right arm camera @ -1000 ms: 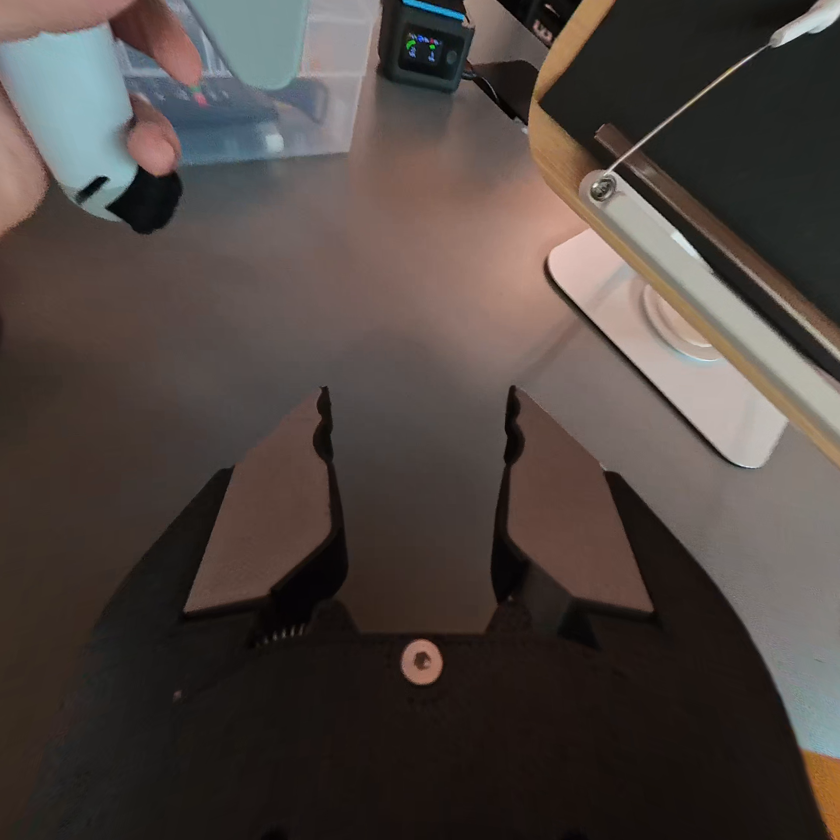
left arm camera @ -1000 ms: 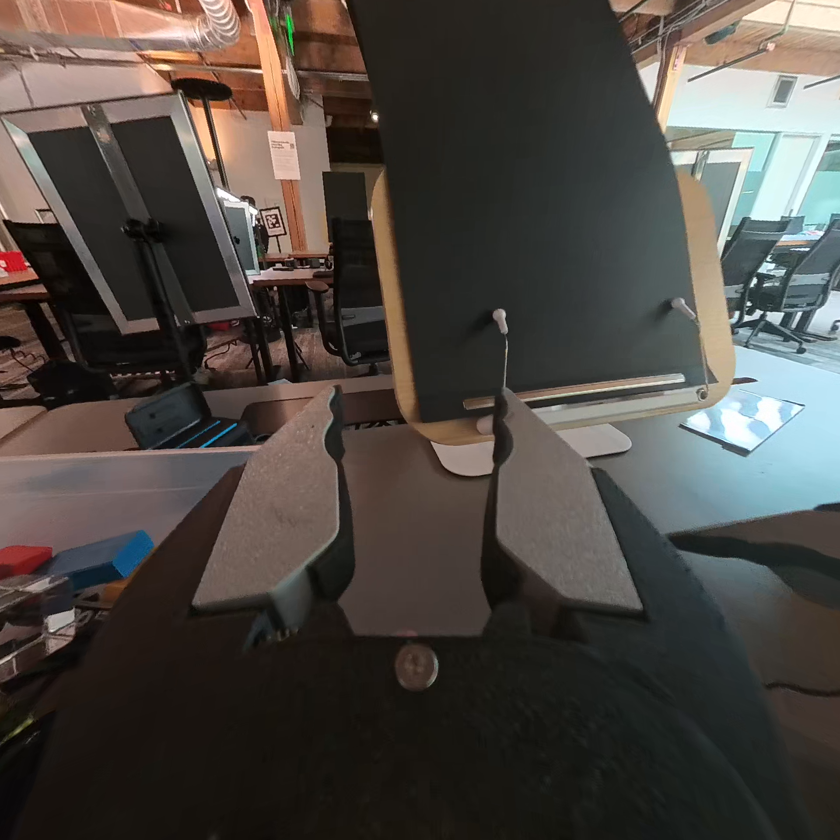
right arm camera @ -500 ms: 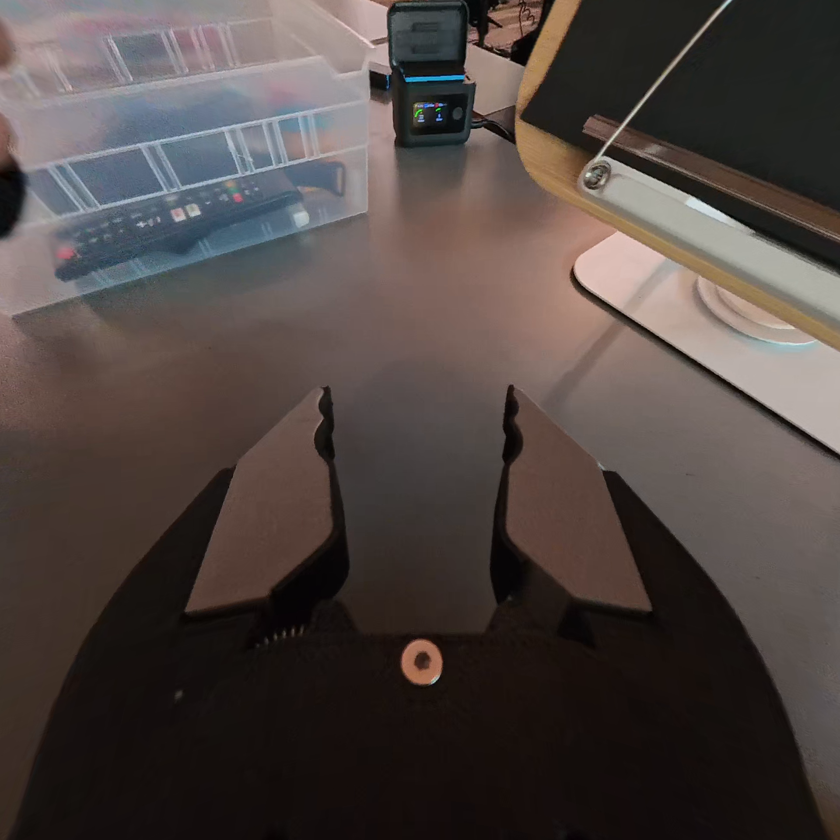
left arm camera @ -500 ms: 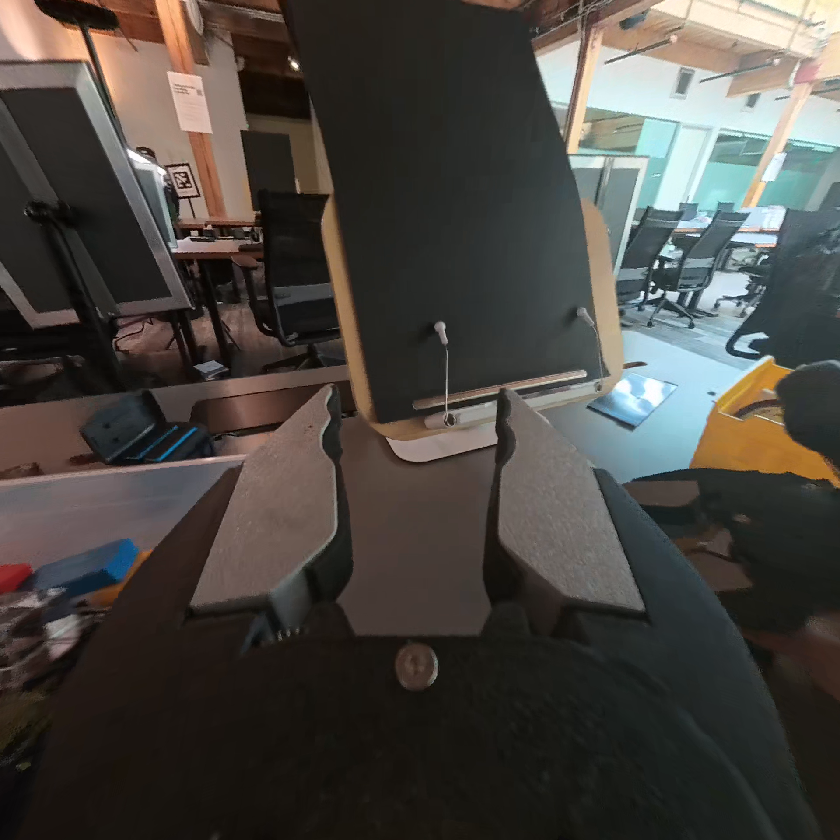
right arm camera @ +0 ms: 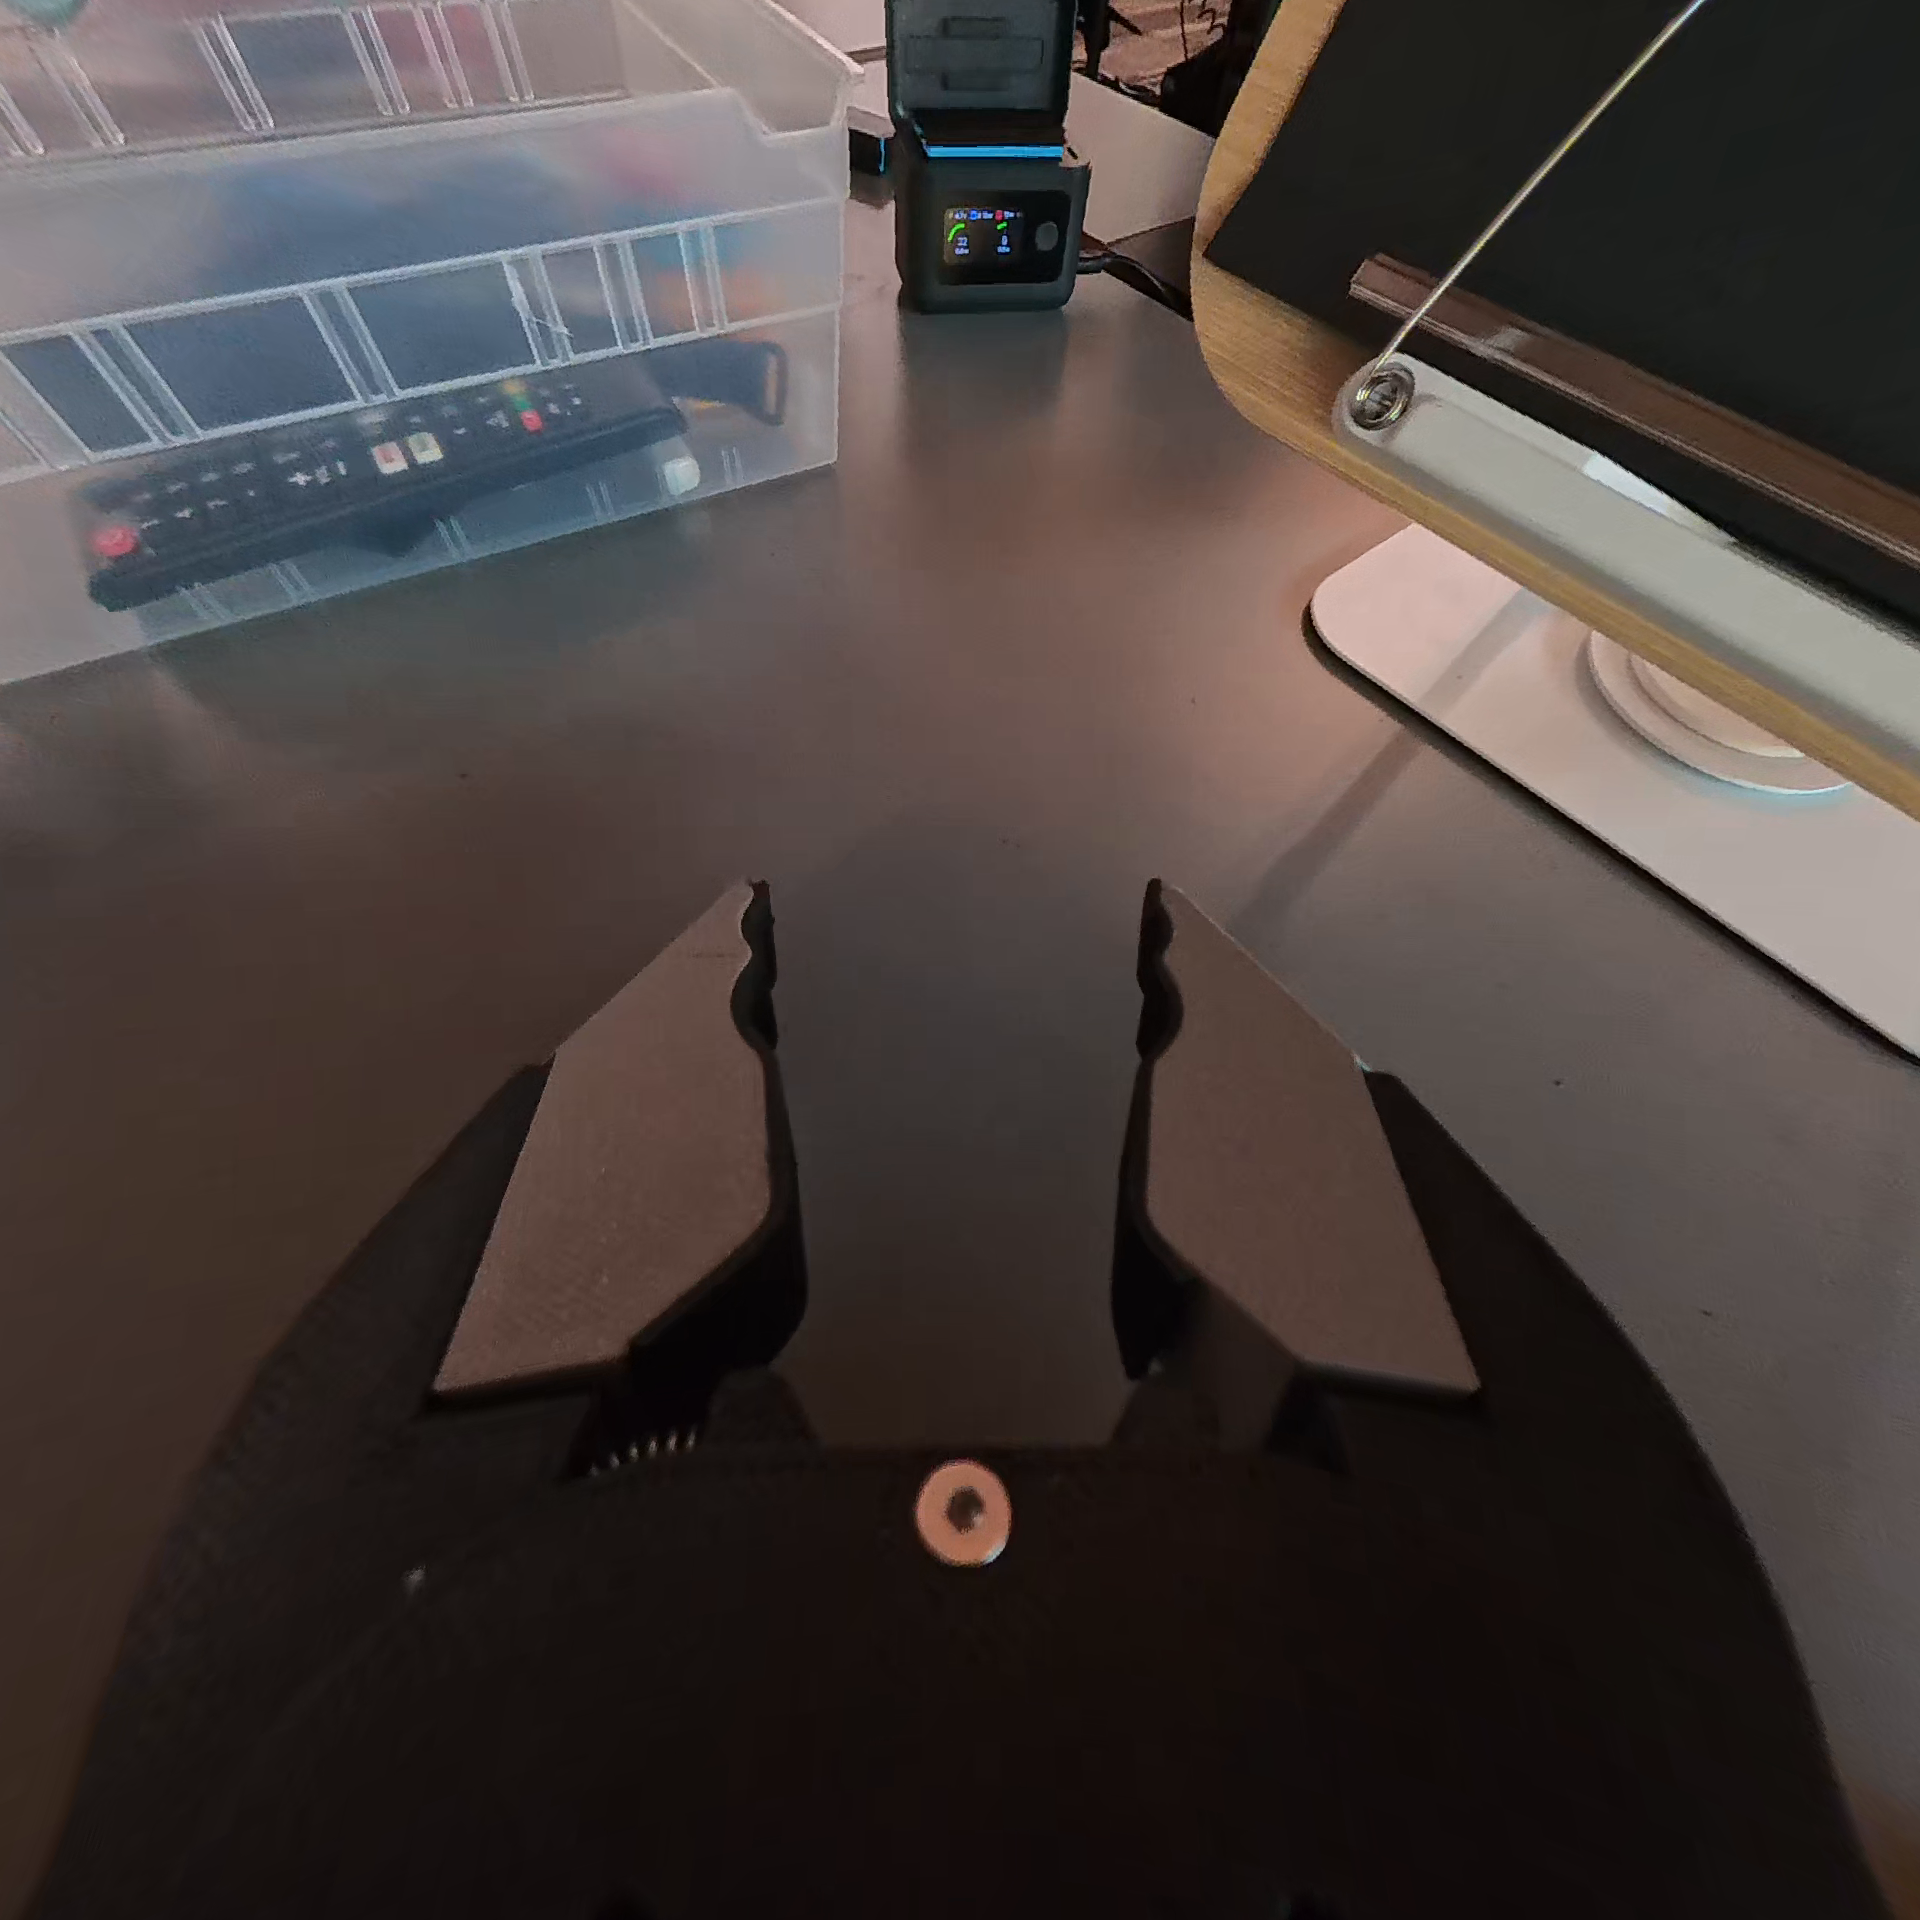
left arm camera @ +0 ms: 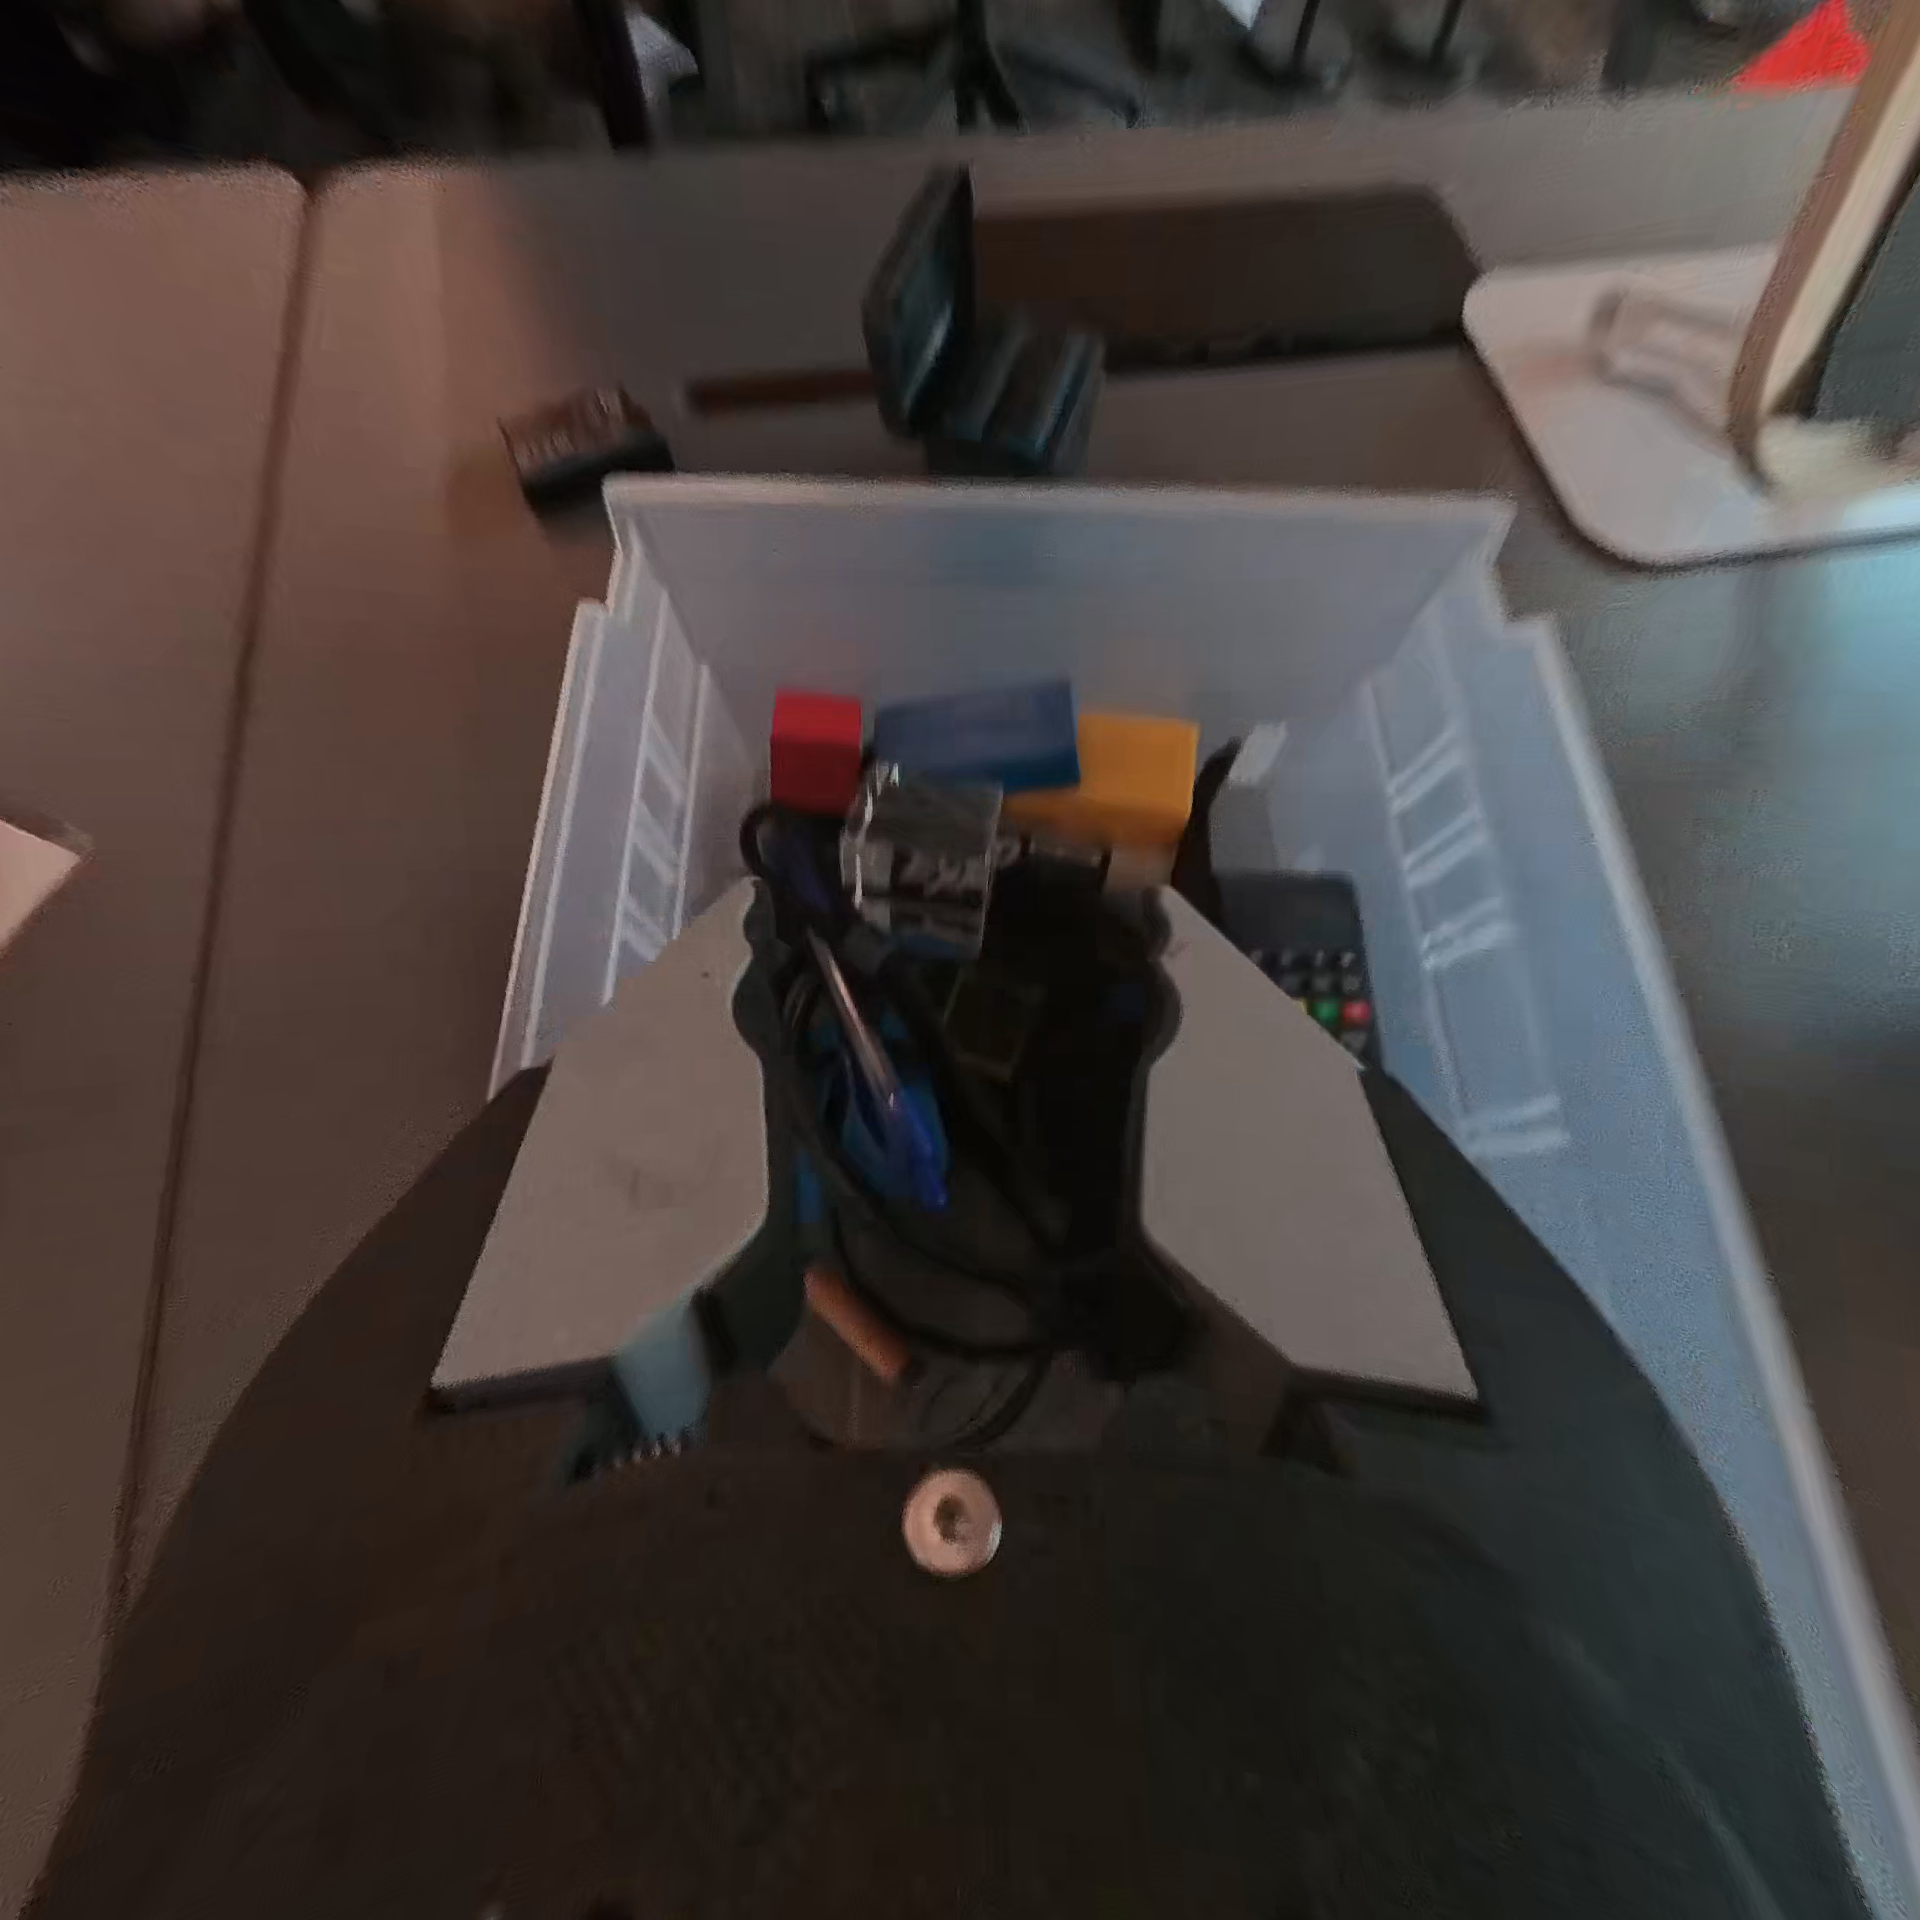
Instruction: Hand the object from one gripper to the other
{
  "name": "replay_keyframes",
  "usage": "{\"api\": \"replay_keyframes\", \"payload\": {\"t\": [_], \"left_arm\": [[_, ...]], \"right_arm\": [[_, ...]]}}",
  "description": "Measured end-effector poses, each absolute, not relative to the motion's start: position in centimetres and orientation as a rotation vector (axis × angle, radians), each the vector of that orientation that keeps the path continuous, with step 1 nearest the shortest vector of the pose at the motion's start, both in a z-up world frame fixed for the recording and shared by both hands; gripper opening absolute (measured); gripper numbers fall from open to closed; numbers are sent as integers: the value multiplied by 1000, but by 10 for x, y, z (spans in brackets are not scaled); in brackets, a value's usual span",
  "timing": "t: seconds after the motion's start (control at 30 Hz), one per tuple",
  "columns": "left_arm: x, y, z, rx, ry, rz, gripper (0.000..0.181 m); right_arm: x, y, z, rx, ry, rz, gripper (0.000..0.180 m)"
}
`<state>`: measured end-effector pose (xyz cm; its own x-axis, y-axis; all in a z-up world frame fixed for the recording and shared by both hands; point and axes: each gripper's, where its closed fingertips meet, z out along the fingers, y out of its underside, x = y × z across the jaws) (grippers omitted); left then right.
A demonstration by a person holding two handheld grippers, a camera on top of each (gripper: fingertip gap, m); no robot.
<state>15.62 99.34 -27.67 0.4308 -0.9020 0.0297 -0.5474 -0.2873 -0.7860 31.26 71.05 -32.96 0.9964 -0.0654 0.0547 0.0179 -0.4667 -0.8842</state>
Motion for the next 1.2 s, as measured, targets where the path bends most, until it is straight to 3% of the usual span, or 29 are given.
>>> {"api": "replay_keyframes", "payload": {"t": [0.43,0.73,0.97,1.2], "left_arm": [[171,1008,-316,-1958,1401,-402,65],[188,1019,-355,-1990,1558,-286,47],[191,1015,-336,-1625,1693,-65,45],[197,991,-263,-1205,1601,99,45]], "right_arm": [[313,711,-333,-2070,18,-122,65],[311,711,-332,-2067,11,-112,64],[308,711,-330,-2062,-5,-115,63],[290,709,-320,-2017,-42,80,61]]}}
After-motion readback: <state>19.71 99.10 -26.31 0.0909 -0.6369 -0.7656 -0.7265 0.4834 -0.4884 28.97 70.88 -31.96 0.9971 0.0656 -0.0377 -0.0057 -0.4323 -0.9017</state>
